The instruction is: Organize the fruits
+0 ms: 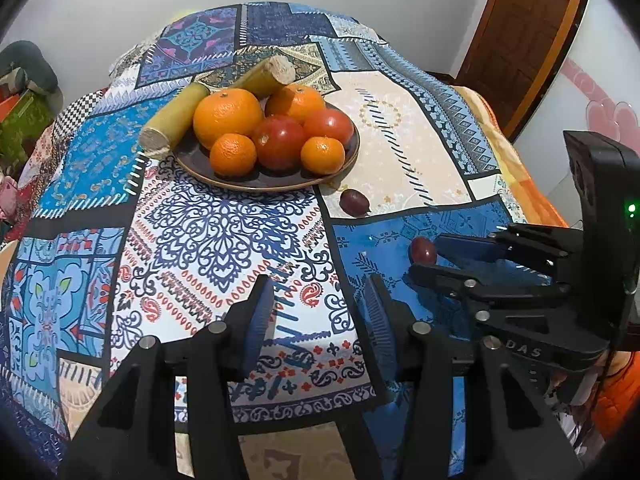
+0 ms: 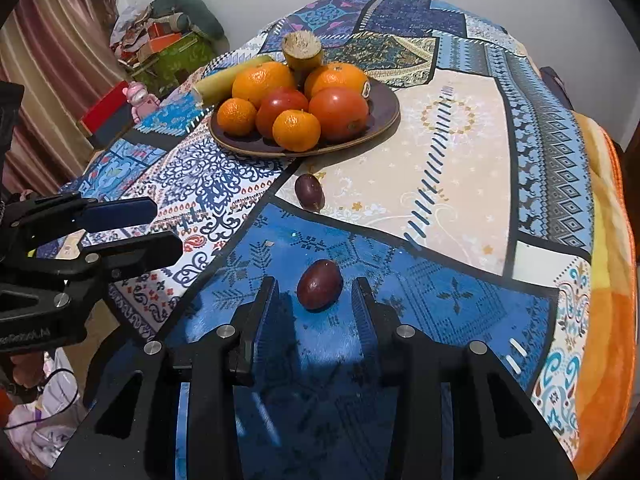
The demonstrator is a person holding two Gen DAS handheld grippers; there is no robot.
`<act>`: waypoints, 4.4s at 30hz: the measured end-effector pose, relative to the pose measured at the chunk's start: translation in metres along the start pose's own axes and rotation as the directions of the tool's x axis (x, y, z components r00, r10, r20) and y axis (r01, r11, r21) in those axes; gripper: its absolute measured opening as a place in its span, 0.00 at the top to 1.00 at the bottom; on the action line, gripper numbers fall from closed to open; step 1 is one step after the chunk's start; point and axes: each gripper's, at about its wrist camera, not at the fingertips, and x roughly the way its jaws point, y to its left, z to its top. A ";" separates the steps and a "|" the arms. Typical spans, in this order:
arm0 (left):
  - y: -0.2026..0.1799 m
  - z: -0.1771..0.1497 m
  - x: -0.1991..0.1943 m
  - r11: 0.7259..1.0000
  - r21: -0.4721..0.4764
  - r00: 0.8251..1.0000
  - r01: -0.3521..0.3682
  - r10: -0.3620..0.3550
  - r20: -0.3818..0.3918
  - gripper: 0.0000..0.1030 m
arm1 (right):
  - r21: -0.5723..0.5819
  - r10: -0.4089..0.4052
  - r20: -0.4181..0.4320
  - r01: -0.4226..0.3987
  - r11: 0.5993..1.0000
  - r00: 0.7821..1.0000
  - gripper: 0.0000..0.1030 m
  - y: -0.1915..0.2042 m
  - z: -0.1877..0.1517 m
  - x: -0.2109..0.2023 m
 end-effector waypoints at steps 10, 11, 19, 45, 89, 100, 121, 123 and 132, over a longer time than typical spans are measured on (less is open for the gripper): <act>-0.004 0.017 0.018 1.000 -0.009 1.000 0.026 -0.026 -0.016 0.54 | 0.004 0.005 0.023 -0.005 1.000 1.000 0.81 -0.006 0.000 -0.001; -0.005 0.020 0.020 0.999 -0.011 0.999 0.030 -0.030 -0.017 0.54 | 0.005 0.006 0.025 -0.006 1.000 1.000 0.81 -0.007 0.000 -0.001; -0.022 0.044 0.042 0.999 0.022 0.998 0.046 -0.045 -0.035 0.54 | 0.057 -0.004 0.076 0.000 0.998 0.997 0.81 -0.029 0.005 -0.017; -0.030 0.059 0.081 0.998 0.052 0.997 0.037 -0.033 -0.071 0.82 | 0.062 0.002 0.126 -0.010 0.998 0.992 0.81 -0.040 0.022 -0.022; 0.058 0.114 0.007 0.998 -0.030 0.986 -0.055 0.059 0.154 0.82 | -0.058 0.013 0.186 -0.002 0.998 0.983 0.81 0.012 0.124 0.015; 0.062 0.118 0.042 0.999 -0.028 0.994 -0.041 0.044 0.097 0.82 | -0.049 0.024 0.135 -0.017 0.999 0.991 0.81 0.004 0.130 0.036; 0.073 0.119 0.022 0.994 -0.088 0.984 -0.061 0.075 0.162 0.58 | -0.012 0.024 0.165 -0.022 1.000 0.986 0.66 -0.006 0.127 0.014; 0.073 0.119 0.010 0.994 -0.093 0.979 -0.060 0.077 0.187 0.58 | -0.012 0.022 0.194 -0.020 1.000 0.981 0.66 -0.003 0.128 0.000; 0.062 0.111 -0.085 0.991 -0.110 0.918 -0.082 0.118 0.378 0.58 | -0.007 0.005 0.369 -0.002 1.000 0.929 0.66 0.019 0.125 -0.085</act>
